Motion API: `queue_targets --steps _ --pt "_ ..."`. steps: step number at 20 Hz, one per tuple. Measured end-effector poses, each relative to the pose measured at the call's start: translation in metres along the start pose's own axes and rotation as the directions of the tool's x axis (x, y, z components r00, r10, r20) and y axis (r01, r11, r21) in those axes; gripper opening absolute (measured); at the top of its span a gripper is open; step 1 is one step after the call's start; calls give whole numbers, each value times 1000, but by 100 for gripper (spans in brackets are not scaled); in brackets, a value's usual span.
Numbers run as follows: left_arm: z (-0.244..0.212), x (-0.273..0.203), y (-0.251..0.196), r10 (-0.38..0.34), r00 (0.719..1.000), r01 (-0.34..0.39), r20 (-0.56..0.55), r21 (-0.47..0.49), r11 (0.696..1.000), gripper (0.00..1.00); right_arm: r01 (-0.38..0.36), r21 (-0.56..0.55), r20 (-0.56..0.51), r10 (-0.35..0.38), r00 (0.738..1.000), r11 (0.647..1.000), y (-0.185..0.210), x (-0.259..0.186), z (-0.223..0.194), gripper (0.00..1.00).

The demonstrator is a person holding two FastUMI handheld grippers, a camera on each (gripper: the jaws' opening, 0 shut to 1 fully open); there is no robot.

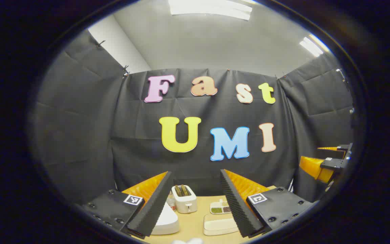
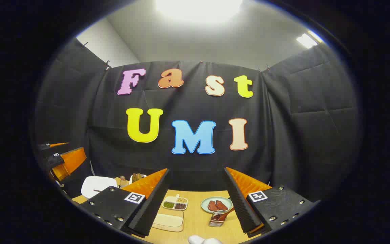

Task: Close the left gripper, press the button to open the rice cooker; take a wooden spoon from the chopstick holder with the right hand, scoop a spoonful of rice and pour it into the rice cooker, then put the wooden spoon back into the chopstick holder.

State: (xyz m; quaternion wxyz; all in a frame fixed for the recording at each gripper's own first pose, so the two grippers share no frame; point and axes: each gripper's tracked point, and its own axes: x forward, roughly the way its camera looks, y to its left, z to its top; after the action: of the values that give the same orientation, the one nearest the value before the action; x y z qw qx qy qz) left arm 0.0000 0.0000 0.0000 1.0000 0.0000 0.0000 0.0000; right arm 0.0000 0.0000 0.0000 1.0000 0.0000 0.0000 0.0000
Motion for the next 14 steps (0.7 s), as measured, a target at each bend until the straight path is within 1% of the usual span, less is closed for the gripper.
queue_targets --steps 3,6,9,14 --pt "0 1 6 22 1000 -22 1 20 1000 96 3 26 -17 -3 1000 1000 -3 -1 -2 95" --pt "-6 -1 4 26 1000 -25 -12 26 999 97 23 35 -13 -23 1000 999 -9 1 0 95" --pt "-12 4 5 27 999 -26 -29 29 999 97 39 26 -14 -39 999 999 -12 3 -1 95" --pt "-18 10 2 26 999 -25 -44 20 999 96 42 8 -12 -42 999 999 -12 4 -1 95"
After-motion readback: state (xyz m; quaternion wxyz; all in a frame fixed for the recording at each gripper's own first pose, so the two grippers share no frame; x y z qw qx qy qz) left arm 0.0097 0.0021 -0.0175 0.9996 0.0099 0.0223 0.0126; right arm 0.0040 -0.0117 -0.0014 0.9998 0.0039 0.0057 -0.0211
